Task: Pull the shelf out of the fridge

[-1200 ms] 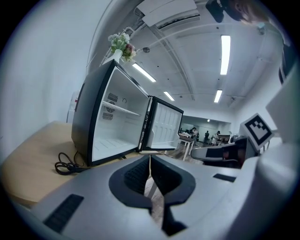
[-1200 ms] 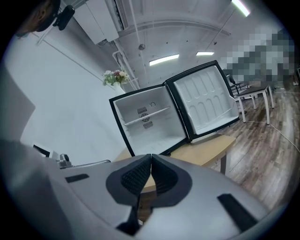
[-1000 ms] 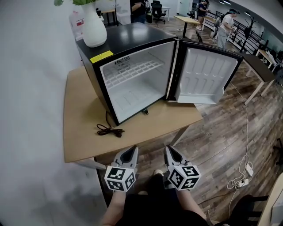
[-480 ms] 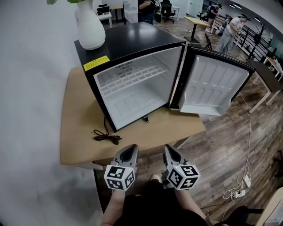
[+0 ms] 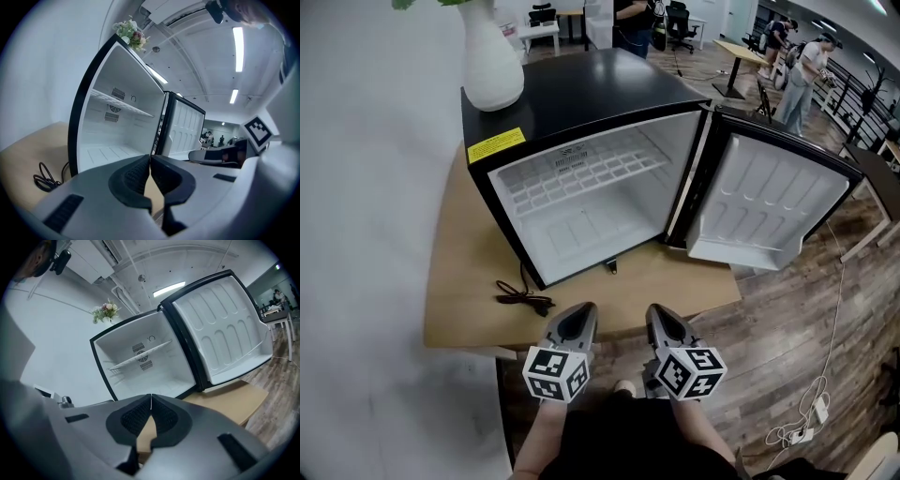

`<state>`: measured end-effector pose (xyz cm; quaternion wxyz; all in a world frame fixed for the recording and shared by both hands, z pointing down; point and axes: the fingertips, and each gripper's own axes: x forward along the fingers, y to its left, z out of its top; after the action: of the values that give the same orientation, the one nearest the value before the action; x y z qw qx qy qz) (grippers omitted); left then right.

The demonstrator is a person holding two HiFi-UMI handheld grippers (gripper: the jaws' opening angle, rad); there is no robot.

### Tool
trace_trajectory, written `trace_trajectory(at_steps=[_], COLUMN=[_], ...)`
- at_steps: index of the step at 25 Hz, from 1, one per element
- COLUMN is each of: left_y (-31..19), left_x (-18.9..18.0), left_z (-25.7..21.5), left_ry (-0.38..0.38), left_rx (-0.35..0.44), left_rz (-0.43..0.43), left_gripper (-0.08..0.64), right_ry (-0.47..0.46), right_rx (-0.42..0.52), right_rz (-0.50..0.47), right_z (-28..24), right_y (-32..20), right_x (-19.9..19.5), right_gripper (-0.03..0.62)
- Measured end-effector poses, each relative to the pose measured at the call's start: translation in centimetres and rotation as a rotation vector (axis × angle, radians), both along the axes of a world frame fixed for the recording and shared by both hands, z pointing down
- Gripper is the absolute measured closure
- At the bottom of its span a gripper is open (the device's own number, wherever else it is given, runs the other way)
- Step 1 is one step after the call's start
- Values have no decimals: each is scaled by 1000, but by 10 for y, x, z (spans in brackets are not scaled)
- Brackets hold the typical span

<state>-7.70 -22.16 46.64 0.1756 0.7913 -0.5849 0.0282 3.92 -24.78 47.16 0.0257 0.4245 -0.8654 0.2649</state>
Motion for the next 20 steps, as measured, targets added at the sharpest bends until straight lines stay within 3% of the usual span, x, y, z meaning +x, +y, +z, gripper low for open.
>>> trace_trajectory(at_steps=[7, 11, 20], left_y=[-13, -19, -25], left_x=[-1, -5, -32], left_z=[-7, -19, -66], left_ry=[82, 243, 576], left_rx=[27, 81, 243], left_rz=[-65, -111, -212], left_gripper=[551, 551, 551], right_ry=[-102, -160, -407], right_rx=[-24, -20, -101], right_rz=[-53, -95, -185], right_z=[-10, -23, -64], right_y=[-26, -40, -57], right_x=[-6, -10, -25], right_gripper=[598, 600, 598])
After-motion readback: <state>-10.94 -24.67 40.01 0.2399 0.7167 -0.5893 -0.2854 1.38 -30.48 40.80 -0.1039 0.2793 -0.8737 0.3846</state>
